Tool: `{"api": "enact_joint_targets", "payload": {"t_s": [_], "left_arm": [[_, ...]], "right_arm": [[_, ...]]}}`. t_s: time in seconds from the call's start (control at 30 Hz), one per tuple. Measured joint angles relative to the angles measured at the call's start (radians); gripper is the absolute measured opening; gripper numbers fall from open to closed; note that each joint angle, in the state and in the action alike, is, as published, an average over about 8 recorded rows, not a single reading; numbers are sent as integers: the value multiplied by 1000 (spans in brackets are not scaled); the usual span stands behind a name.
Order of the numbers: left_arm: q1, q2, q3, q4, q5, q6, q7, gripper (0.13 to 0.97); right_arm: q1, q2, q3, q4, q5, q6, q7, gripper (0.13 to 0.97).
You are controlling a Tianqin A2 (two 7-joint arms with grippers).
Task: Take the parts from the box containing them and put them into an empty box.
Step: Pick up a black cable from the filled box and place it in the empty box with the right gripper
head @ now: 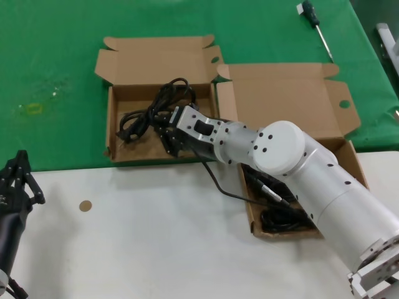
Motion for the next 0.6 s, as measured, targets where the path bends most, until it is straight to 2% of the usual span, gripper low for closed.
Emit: {"api": "enact_joint_targets", "payload": {"t_s": [0.6], "left_arm": [[0, 0, 0, 0, 0, 0, 0, 152]], "right_arm": [[2, 0, -3, -16, -22, 12, 16, 178]]}}
